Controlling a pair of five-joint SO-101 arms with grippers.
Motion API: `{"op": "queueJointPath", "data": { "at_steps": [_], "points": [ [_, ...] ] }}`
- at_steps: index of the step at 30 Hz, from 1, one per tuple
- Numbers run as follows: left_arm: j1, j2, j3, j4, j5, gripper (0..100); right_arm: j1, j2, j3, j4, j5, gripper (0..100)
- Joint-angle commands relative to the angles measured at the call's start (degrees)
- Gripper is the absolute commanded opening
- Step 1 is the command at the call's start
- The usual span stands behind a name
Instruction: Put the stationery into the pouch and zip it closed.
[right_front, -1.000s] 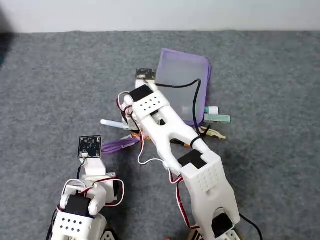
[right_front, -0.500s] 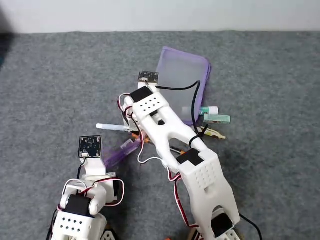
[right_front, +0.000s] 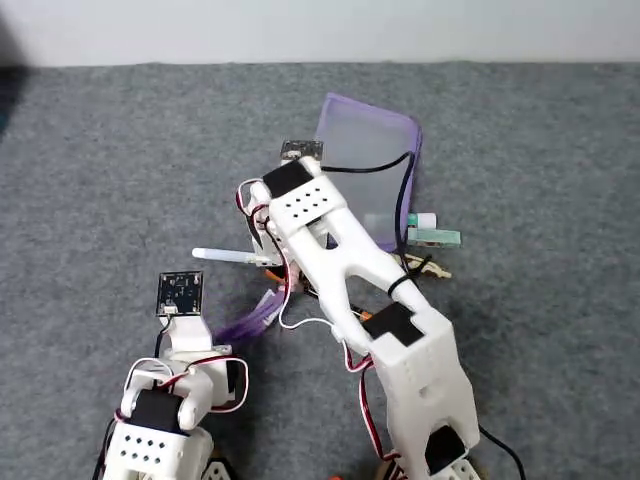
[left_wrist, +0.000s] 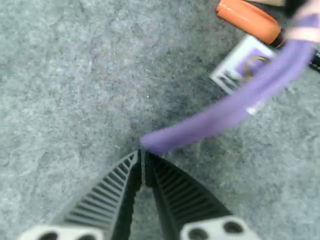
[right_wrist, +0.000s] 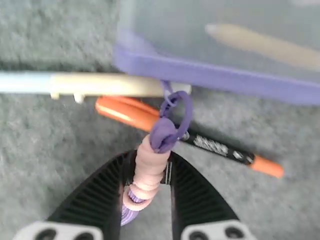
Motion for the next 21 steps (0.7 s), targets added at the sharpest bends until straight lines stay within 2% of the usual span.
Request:
{"op": "queueJointPath", "data": {
  "at_steps": [1,11,14,21],
  "points": [
    [0.44,-0.70,-3.30,0.18,0.35,1,1.63,-5.23,-0.88,4.44,3.52,0.7],
    [0.44,-0.70,-3.30,0.18,0.35,1,10.33,-8.66,-0.44,7.60,19.08,0.7],
    [0.70,-0.70,-3.30,0.18,0.26,1,10.59,-12.26,1.93,7.69,19.69,0.7],
    [5.19,-0.70,-3.30,-0.09,0.09,1,9.10,-24.31,18.11,7.25,19.34,0.7]
  ]
}}
